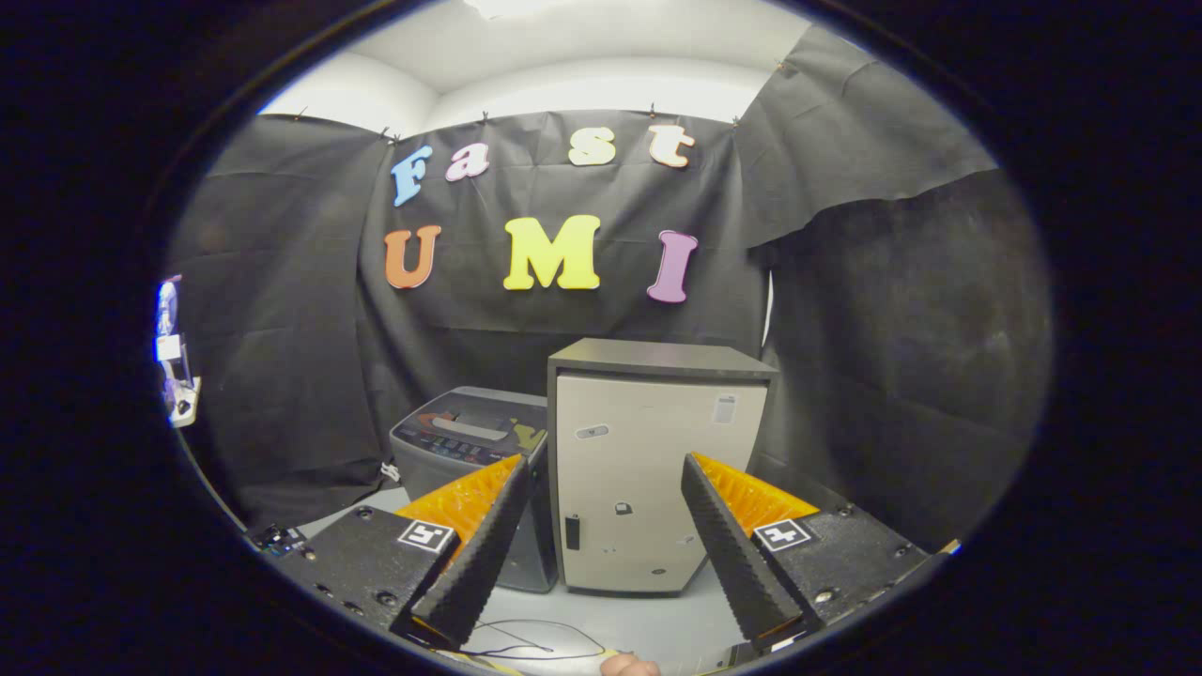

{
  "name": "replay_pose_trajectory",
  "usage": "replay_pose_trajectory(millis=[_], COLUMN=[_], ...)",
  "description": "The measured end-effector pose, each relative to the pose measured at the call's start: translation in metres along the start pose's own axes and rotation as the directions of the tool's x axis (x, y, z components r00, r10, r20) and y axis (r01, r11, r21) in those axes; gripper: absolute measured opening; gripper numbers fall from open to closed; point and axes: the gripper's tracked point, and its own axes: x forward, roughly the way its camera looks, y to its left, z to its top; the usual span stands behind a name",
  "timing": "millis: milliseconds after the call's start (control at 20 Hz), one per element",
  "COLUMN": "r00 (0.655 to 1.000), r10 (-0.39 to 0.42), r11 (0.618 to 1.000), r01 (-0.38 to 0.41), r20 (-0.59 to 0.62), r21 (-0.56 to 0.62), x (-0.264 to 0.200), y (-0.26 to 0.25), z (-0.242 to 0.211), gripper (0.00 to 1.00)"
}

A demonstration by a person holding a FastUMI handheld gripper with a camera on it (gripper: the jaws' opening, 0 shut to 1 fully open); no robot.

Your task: Put the clothes into the washing machine and then close the washing machine lid.

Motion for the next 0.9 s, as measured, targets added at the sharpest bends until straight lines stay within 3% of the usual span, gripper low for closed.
replay_pose_trajectory(millis=[900], r00=[1.000], r10=[0.004], r11=[1.000], r01=[-0.004], r20=[-0.009], r21=[-0.010], x=[0.0050], y=[-0.0046], z=[-0.0005], gripper=[1.00])
